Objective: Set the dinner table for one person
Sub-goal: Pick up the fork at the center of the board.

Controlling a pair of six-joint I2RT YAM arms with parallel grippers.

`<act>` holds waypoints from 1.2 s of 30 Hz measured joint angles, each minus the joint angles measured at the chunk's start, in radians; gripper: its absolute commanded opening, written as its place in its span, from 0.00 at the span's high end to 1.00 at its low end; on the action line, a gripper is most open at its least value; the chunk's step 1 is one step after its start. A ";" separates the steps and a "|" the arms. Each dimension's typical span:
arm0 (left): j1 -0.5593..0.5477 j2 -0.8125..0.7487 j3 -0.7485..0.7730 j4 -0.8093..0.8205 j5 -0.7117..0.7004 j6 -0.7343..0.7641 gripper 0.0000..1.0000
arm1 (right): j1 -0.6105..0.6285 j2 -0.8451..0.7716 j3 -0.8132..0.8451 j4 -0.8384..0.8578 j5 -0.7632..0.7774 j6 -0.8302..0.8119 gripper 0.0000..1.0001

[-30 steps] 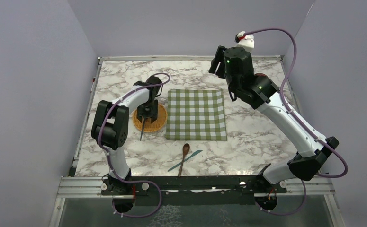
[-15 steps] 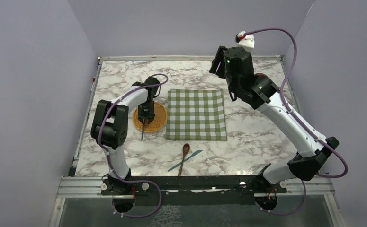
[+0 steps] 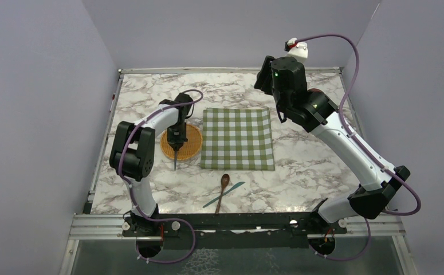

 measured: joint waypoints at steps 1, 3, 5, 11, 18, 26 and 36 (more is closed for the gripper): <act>0.000 -0.002 -0.003 0.001 0.000 -0.002 1.00 | 0.000 0.000 0.000 0.000 0.000 0.000 0.40; 0.000 -0.006 -0.008 0.003 0.000 -0.002 1.00 | 0.000 0.000 0.000 0.000 0.000 0.000 0.40; 0.000 -0.014 -0.017 0.003 0.000 0.000 1.00 | 0.000 0.000 0.000 0.000 0.000 0.000 0.40; 0.000 -0.047 -0.035 -0.010 0.023 0.003 1.00 | 0.000 -0.004 0.000 0.000 0.000 0.000 0.40; 0.000 -0.151 -0.036 -0.050 0.100 0.034 1.00 | 0.000 -0.005 0.000 0.000 -0.002 0.005 0.40; -0.128 -0.263 -0.129 -0.093 0.200 0.064 1.00 | 0.000 -0.005 0.000 0.000 -0.008 0.013 0.40; -0.432 -0.258 -0.149 -0.118 0.229 0.076 1.00 | 0.000 -0.005 0.000 0.000 -0.010 0.017 0.40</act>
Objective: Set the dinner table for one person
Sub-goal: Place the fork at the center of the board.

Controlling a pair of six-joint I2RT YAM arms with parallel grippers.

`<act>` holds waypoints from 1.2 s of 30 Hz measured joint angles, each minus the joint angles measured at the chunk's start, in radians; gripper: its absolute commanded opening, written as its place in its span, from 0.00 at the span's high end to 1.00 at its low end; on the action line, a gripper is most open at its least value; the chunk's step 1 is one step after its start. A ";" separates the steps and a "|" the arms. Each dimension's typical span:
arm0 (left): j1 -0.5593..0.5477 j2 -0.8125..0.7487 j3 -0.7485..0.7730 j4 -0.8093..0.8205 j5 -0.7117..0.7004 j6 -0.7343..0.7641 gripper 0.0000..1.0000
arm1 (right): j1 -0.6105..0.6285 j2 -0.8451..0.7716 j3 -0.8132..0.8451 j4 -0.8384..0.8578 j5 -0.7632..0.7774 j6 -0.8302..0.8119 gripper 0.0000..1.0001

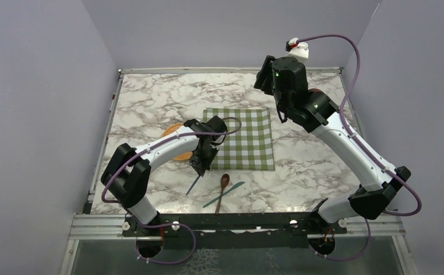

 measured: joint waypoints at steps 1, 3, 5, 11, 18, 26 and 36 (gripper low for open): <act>-0.011 0.004 0.007 -0.002 0.011 0.010 1.00 | 0.000 0.000 0.000 0.000 0.000 0.000 0.40; -0.029 0.019 0.023 -0.003 0.028 0.023 1.00 | 0.000 0.000 0.000 0.000 0.000 0.000 0.40; -0.054 0.037 0.039 -0.002 0.048 0.035 1.00 | 0.000 0.000 0.000 0.000 0.001 0.001 0.40; -0.178 0.133 0.110 0.002 0.108 0.065 1.00 | 0.000 -0.008 -0.001 0.000 0.004 0.011 0.40; -0.275 0.234 0.206 0.018 0.142 0.100 1.00 | 0.000 -0.017 -0.002 0.000 0.011 0.017 0.40; -0.332 0.316 0.219 0.025 0.152 0.124 1.00 | 0.000 -0.018 -0.002 -0.001 0.016 0.017 0.40; -0.344 0.346 0.222 0.025 0.151 0.128 0.74 | 0.000 -0.026 -0.002 -0.008 0.019 0.016 0.39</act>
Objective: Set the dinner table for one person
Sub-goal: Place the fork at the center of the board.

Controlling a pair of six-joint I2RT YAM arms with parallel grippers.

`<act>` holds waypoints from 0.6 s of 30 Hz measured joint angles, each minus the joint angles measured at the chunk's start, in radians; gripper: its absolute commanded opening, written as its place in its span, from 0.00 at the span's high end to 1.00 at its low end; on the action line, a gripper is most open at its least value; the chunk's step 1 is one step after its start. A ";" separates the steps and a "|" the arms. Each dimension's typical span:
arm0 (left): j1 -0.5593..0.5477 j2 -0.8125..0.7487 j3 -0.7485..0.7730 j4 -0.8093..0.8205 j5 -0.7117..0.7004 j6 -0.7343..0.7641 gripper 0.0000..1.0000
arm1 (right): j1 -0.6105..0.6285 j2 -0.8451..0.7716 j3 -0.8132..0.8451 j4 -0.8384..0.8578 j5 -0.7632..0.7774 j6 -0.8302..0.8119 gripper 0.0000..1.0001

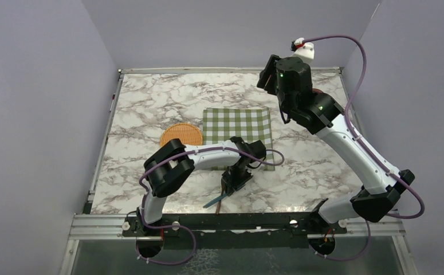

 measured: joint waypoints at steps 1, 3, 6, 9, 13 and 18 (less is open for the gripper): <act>0.000 0.000 0.000 0.000 0.000 0.000 0.73 | 0.000 -0.001 0.000 0.000 0.000 0.000 0.39; -0.001 0.000 0.005 -0.003 0.000 -0.002 0.71 | 0.000 -0.003 0.000 0.000 0.000 0.000 0.39; -0.002 -0.002 0.032 -0.019 -0.001 -0.002 0.68 | 0.000 -0.003 0.000 0.000 0.000 0.000 0.39; -0.004 -0.010 0.064 -0.036 -0.010 -0.006 0.61 | 0.000 -0.003 0.000 0.000 0.000 -0.001 0.39; -0.004 -0.061 0.100 -0.046 -0.055 -0.037 0.51 | 0.000 -0.003 0.000 0.000 -0.005 -0.008 0.39; 0.030 -0.169 0.123 -0.046 -0.175 -0.137 0.46 | 0.000 -0.003 0.000 0.001 -0.024 -0.009 0.28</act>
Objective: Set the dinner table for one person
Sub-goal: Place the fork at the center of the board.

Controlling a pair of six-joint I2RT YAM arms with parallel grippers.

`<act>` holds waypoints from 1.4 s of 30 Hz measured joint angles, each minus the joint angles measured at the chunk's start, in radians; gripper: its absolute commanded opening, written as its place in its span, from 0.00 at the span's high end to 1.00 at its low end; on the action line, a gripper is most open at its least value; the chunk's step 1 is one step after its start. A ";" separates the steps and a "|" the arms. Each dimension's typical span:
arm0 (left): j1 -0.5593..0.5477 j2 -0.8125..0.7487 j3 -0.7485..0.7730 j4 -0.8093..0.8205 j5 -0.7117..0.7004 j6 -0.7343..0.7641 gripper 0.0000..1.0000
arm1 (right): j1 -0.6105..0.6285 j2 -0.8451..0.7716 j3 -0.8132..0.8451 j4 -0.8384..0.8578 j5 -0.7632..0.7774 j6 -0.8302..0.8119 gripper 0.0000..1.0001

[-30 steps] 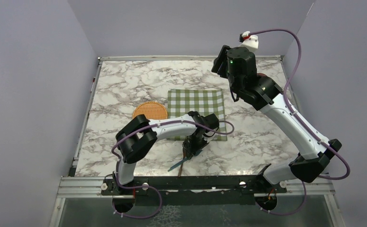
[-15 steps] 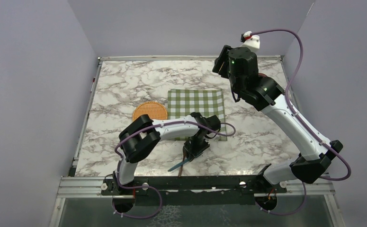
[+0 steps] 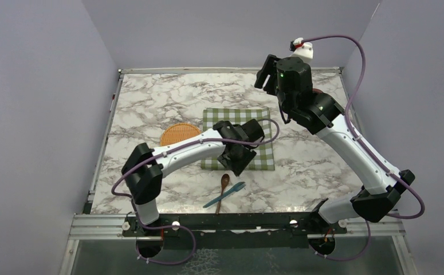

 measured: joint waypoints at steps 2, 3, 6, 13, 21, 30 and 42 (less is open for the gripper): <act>0.041 -0.044 -0.006 0.003 -0.052 -0.054 0.45 | 0.000 0.000 0.000 0.000 -0.008 -0.005 0.27; 0.067 -0.065 -0.016 0.008 -0.077 -0.079 0.45 | 0.000 0.002 0.002 -0.002 -0.014 -0.008 0.27; 0.155 -0.114 -0.060 0.016 -0.119 -0.142 0.44 | 0.000 0.019 0.014 -0.004 -0.028 -0.009 0.26; 0.407 -0.182 -0.140 0.014 -0.172 -0.246 0.44 | 0.000 0.093 0.049 -0.068 -0.085 0.031 0.25; 0.597 -0.221 -0.148 0.023 -0.165 -0.281 0.44 | -0.002 0.159 0.063 -0.125 -0.200 0.069 0.25; 0.848 -0.256 -0.174 0.082 -0.093 -0.267 0.44 | -0.182 0.284 0.000 -0.066 -0.685 0.136 0.25; 1.108 -0.255 -0.321 0.270 0.205 -0.208 0.45 | -0.228 0.575 0.014 0.031 -1.247 0.124 0.28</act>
